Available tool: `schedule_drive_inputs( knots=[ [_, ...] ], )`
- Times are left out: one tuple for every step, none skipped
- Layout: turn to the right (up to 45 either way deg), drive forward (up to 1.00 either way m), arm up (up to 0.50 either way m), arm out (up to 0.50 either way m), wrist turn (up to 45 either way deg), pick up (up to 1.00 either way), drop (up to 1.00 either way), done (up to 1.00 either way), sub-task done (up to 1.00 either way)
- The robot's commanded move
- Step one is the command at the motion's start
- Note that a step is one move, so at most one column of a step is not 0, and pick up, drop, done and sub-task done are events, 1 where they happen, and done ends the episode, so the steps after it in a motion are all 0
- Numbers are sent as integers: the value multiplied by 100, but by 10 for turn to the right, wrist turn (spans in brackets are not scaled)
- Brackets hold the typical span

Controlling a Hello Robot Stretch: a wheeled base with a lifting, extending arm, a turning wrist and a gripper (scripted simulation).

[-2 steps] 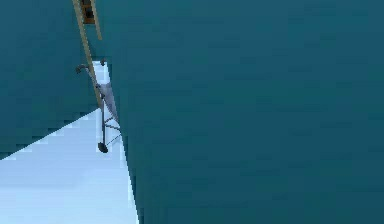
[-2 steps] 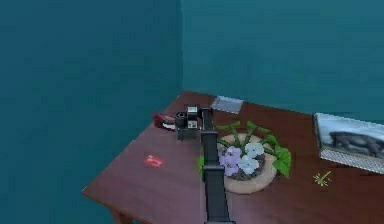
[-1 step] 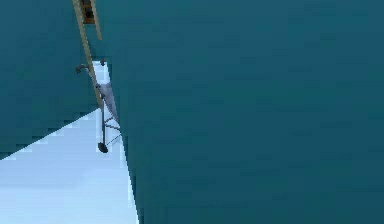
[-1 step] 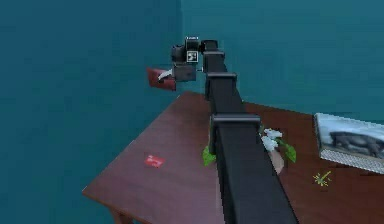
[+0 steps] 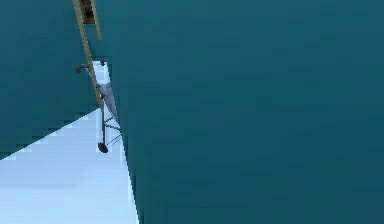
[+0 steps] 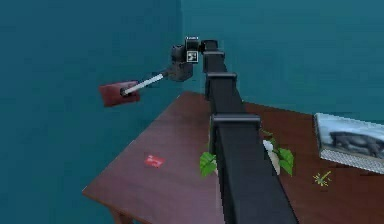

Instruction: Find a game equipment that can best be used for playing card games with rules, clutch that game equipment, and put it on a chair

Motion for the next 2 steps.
schedule_drive_inputs(
  knots=[
    [0,0,0,0,-450,0,0,0,0],
    [0,0,0,0,-270,0,0,0,0]
  ],
)
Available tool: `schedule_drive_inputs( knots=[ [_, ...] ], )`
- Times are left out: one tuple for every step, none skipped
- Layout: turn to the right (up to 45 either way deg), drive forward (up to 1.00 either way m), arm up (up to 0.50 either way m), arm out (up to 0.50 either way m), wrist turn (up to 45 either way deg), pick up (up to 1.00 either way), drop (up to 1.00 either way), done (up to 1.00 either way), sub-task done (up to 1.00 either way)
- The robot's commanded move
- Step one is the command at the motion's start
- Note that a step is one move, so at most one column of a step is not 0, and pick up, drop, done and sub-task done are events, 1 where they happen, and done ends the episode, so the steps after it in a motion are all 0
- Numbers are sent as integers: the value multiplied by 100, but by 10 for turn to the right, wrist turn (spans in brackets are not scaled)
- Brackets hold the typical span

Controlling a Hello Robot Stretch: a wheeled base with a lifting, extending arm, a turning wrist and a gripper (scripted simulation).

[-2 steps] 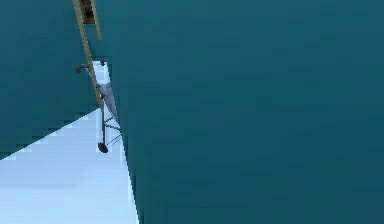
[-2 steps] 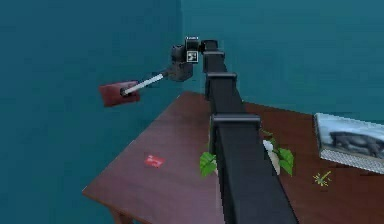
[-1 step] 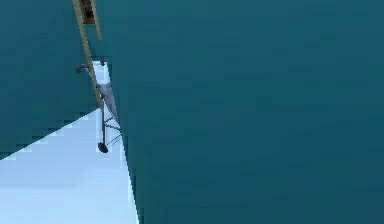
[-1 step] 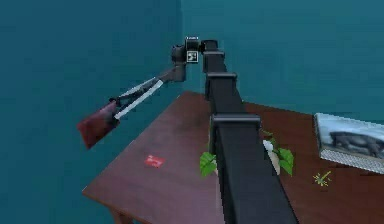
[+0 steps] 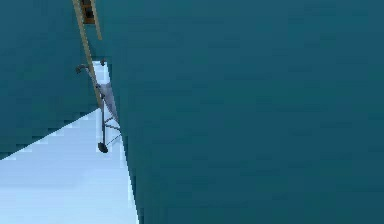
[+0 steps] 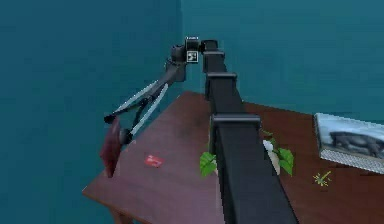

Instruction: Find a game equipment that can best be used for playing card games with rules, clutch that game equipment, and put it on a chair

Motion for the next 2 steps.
schedule_drive_inputs(
  knots=[
    [0,0,0,-44,0,0,0,0,0],
    [-450,0,0,0,0,0,0,0,0]
  ],
)
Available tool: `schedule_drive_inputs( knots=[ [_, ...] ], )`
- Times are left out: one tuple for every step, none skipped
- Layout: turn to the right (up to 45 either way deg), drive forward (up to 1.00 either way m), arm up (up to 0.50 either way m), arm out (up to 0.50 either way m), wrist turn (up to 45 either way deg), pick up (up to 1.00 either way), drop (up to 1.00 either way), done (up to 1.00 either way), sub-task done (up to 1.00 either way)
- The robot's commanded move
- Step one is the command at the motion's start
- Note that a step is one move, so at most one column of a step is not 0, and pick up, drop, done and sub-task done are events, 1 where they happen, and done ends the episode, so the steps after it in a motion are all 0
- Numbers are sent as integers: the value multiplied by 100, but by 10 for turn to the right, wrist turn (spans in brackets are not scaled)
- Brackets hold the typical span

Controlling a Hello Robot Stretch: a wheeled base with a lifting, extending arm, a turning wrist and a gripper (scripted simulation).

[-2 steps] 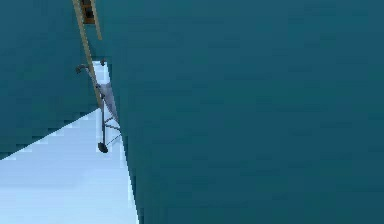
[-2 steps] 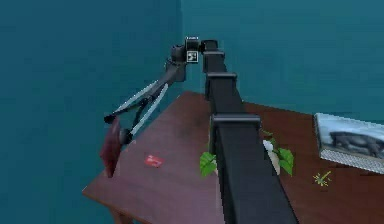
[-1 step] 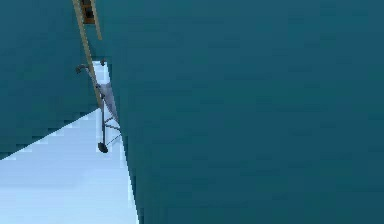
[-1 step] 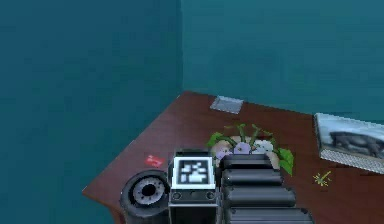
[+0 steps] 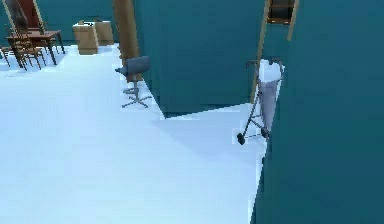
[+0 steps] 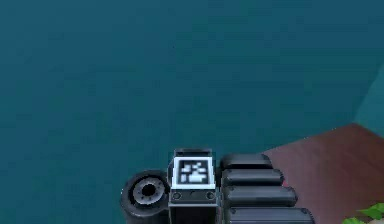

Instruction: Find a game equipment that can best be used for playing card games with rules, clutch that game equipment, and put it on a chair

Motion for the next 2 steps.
schedule_drive_inputs(
  knots=[
    [-210,0,0,0,0,0,0,0,0],
    [0,25,0,0,0,0,0,0,0]
  ],
)
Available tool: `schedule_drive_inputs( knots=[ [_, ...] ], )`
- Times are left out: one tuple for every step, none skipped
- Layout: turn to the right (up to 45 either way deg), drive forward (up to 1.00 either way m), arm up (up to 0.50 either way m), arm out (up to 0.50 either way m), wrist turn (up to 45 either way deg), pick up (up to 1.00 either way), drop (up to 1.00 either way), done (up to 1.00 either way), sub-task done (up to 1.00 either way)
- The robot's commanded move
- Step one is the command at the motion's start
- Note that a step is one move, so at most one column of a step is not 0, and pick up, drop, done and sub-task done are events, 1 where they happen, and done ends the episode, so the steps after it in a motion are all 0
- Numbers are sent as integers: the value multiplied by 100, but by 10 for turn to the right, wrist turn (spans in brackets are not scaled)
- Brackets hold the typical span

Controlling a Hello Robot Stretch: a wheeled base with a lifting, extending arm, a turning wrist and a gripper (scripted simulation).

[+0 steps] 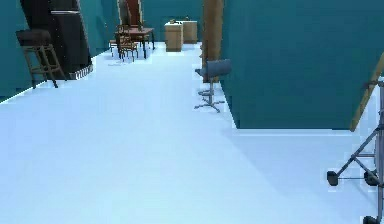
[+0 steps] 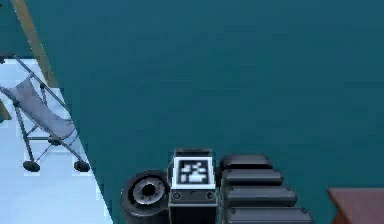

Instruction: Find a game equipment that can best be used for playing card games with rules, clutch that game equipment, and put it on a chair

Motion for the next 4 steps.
schedule_drive_inputs(
  knots=[
    [0,65,0,0,0,0,0,0,0],
    [330,0,0,0,0,0,0,0,0],
    [30,0,0,0,0,0,0,0,0],
    [0,100,0,0,0,0,0,0,0]
  ],
)
